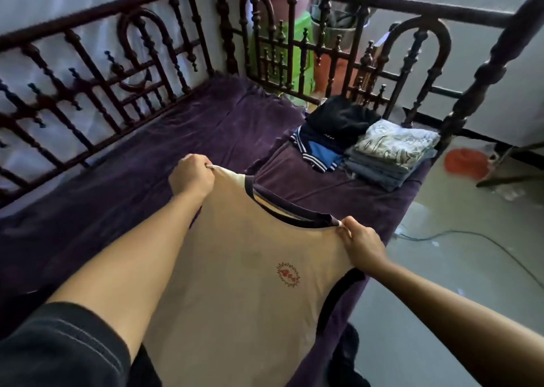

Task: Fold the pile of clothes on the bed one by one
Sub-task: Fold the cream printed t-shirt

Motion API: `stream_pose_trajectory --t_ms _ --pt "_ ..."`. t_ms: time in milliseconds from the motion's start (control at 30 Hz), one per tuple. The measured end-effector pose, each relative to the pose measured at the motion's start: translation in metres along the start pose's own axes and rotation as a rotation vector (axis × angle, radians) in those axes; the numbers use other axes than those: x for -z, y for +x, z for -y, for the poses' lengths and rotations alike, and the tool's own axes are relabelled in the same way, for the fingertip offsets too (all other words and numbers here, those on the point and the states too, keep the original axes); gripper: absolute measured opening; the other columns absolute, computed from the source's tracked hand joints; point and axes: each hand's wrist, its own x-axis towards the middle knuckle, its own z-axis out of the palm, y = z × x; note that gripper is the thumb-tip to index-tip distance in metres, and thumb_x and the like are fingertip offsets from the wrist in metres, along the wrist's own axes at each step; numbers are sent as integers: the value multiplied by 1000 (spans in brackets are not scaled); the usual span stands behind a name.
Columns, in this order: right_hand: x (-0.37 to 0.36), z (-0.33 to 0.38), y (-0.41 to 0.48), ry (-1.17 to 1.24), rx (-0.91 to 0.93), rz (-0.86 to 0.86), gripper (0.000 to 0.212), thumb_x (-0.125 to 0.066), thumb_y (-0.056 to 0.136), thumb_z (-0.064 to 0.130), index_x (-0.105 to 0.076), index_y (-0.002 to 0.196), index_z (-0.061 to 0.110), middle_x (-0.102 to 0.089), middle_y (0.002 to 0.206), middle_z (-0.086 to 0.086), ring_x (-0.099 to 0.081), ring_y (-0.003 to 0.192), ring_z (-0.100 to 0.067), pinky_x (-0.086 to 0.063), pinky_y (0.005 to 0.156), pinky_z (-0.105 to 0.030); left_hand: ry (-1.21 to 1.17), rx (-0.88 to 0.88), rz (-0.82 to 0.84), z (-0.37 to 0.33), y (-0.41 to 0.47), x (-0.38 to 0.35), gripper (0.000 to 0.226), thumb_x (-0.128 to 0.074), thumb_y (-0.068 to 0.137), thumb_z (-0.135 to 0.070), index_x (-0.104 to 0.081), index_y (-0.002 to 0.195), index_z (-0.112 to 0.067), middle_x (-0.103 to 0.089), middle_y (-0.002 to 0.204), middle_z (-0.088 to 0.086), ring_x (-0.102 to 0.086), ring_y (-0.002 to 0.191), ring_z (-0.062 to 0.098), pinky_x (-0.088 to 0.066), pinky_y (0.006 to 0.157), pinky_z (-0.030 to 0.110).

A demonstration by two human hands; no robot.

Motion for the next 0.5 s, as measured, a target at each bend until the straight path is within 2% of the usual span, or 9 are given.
stream_pose_trajectory --t_ms 167,300,400,500 --pt "-5 -71 110 -103 -22 45 15 -38 99 44 -41 91 32 -48 72 -1 -46 68 -28 -34 54 -36 9 -2 56 -61 52 -76 30 -45 84 -9 -71 93 -24 -65 104 7 -60 92 32 -37 66 34" --pt "-21 -128 202 -155 -63 165 14 -34 98 44 -36 85 38 -43 70 4 -44 69 -27 -33 58 -38 -2 74 132 -109 92 -149 30 -44 85 -11 -70 94 -22 -65 105 8 -60 93 33 -40 68 33" --pt "-38 -162 260 -215 -72 263 12 -34 96 41 -34 85 37 -46 77 1 -45 72 -28 -33 62 -38 -51 136 171 -134 112 -208 24 -49 92 -21 -65 109 -20 -60 115 8 -58 102 31 -43 76 36" --pt "-55 -190 295 -311 -83 366 13 -34 95 42 -37 94 29 -53 81 -2 -50 71 -29 -36 63 -38 -74 190 238 -133 99 -256 30 -56 91 -25 -60 120 -19 -56 120 9 -55 108 32 -44 82 39"
